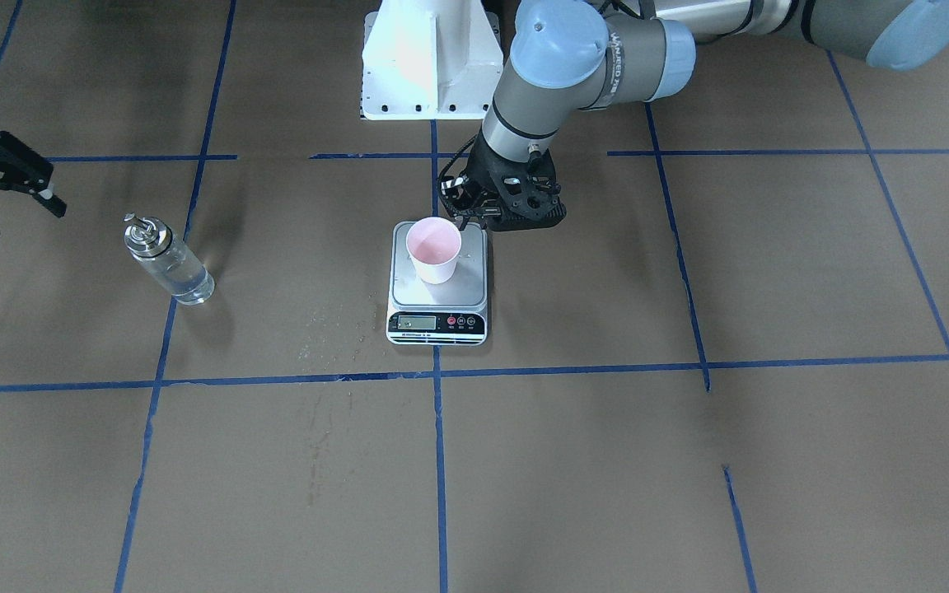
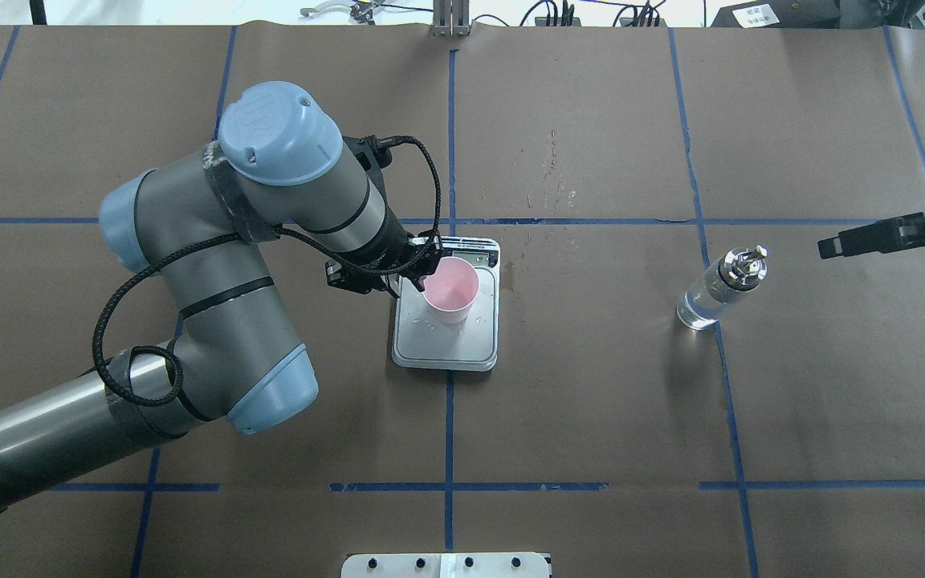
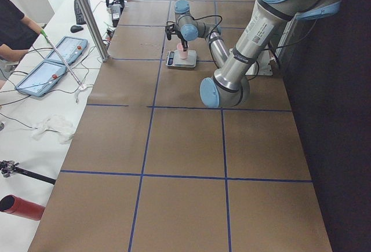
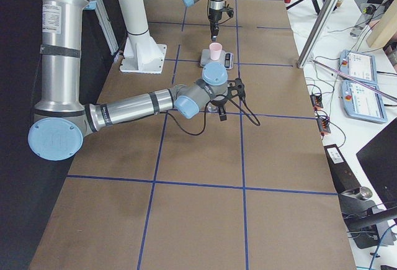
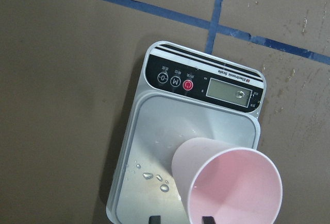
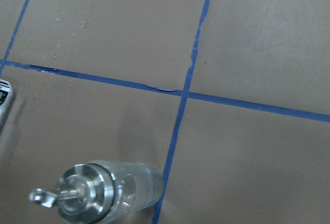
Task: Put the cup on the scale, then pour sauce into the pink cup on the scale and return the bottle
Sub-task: 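Lift the left gripper away from the cup while the right gripper grasps the glass bottle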
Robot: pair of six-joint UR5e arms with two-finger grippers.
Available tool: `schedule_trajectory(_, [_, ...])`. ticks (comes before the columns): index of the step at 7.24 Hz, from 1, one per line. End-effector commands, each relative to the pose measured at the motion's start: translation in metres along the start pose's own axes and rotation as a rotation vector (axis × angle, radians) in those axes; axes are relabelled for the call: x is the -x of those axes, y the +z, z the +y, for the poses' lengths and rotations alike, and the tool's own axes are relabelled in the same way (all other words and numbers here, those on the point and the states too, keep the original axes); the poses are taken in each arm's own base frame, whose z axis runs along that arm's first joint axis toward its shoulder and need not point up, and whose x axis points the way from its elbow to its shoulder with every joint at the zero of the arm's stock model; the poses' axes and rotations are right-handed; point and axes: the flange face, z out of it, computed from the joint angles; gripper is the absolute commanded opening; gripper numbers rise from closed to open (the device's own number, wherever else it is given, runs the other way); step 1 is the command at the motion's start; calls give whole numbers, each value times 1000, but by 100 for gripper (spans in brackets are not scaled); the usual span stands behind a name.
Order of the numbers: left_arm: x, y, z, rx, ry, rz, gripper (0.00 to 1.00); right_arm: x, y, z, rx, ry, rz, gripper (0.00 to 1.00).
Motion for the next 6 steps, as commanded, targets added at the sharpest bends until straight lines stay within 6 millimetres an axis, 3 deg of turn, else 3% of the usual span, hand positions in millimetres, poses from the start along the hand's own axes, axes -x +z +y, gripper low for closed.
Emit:
schedule_trajectory(1, [3,0,-1,-2,0,0,39,36,-11,29,-28,40,-2,100])
schedule_trajectory(3, [7,0,-3,-7,6,18,39,95,24,60,-33,122,1,100])
schedule_trajectory(4, [11,-3,-10,-16,3,17,39,106,38,71,-56,133,25,100])
schedule_trajectory(6, [16,-8,-16,-26,-1,18,38,136,86,123,-222,82,153,100])
